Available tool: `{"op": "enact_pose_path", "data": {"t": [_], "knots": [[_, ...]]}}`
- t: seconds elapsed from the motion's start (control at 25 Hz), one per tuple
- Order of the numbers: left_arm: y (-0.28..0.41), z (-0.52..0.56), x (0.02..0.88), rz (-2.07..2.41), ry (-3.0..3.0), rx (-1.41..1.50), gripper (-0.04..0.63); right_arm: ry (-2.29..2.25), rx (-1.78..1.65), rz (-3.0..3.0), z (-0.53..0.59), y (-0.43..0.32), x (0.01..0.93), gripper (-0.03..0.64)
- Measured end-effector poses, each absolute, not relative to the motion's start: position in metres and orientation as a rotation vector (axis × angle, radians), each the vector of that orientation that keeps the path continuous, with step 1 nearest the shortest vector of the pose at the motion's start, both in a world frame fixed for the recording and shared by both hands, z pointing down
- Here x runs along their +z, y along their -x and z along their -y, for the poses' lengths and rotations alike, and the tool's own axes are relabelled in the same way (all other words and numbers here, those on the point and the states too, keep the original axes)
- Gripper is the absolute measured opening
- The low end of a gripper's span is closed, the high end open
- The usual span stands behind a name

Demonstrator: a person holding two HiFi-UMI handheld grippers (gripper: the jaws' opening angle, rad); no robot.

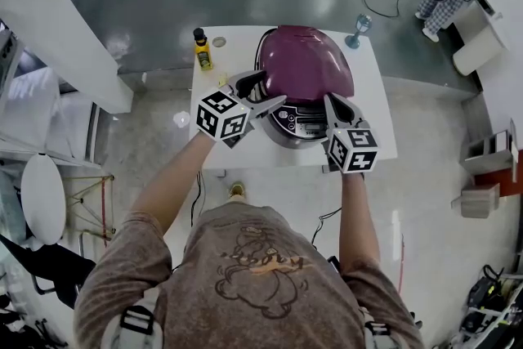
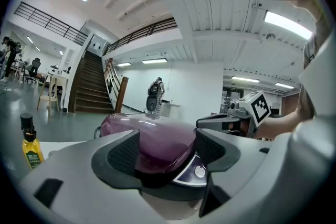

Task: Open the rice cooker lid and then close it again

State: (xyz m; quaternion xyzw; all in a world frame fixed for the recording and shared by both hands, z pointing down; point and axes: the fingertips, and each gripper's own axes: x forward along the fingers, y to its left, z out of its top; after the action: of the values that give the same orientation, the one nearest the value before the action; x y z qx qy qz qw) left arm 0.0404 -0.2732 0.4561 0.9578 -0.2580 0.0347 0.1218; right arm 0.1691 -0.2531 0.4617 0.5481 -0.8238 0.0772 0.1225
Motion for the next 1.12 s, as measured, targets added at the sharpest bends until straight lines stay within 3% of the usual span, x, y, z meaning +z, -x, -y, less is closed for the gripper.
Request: {"op": "enact_pose_path", "data": {"t": [1.12], "knots": [[-0.041, 0.268, 0.479, 0.724, -2.764, 0.172, 0.342, -1.537, 0.246, 2.287, 0.247, -0.166, 0.493, 0.006]]}}
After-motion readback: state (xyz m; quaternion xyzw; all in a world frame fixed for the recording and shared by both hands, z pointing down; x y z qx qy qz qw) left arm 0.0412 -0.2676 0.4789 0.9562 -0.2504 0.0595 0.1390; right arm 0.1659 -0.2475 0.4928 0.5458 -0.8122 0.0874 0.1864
